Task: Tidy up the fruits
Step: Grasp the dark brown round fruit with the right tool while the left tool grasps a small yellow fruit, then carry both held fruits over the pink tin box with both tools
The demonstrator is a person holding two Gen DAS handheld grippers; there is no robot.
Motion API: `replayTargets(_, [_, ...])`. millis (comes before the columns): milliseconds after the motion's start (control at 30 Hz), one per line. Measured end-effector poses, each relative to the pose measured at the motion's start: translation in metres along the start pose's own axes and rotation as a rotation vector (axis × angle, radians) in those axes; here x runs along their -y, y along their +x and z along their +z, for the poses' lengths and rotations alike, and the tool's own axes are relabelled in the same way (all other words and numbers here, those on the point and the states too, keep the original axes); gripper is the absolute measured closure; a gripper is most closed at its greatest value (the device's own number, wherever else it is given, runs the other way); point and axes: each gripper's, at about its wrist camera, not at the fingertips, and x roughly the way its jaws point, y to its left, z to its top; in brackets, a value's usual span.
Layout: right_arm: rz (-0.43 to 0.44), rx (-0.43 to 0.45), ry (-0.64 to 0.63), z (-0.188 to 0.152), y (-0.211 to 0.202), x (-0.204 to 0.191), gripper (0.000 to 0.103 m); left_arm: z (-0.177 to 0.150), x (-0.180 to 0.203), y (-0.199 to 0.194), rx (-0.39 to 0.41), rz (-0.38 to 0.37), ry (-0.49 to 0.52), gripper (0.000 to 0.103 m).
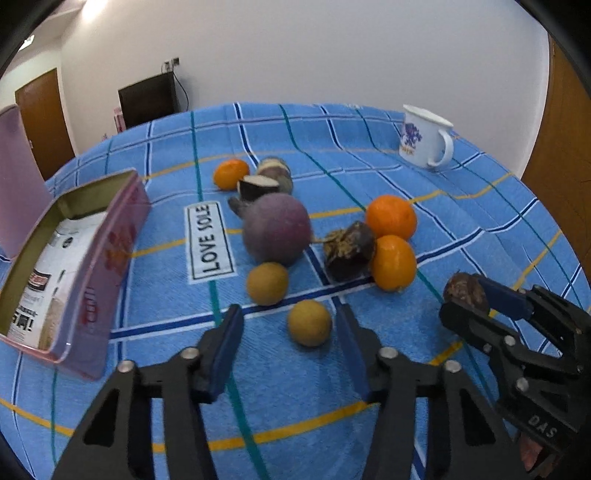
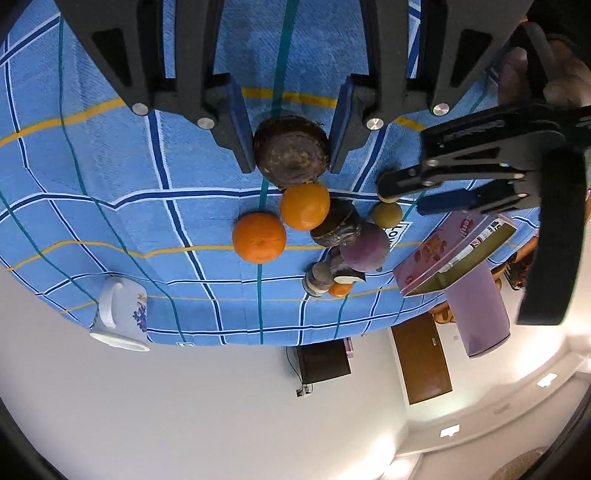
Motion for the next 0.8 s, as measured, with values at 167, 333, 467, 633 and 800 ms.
replayTargets(167, [0.007,0.002,-0.008,-0.001,-0.001,-0.002,0.061,0.0,-0.001,0.008,-0.039,-0.024,-0.011,0.068])
replayTargets(333, [0.003,0.014,-0.021,-0.001,-0.002,-0.004,0.061,-0.003,-0.004,0.005,-0.036,-0.024,-0.005,0.076])
replayTargets(467, [0.009,0.007,-0.036,0.0,-0.002,-0.008,0.061,-0.005,-0.009,-0.004,-0.008,-0.024,0.001,0.076])
replayTargets(633, [0.027,0.01,-0.07,0.007,-0.003,-0.02,0.061,-0.005,-0.015,-0.019,0.045,0.003,0.016,0.076])
replayTargets(800, [0.044,0.029,-0.118,0.02,-0.006,-0.036,0.061,-0.003,-0.028,-0.026,0.078,0.025,-0.003,0.076])
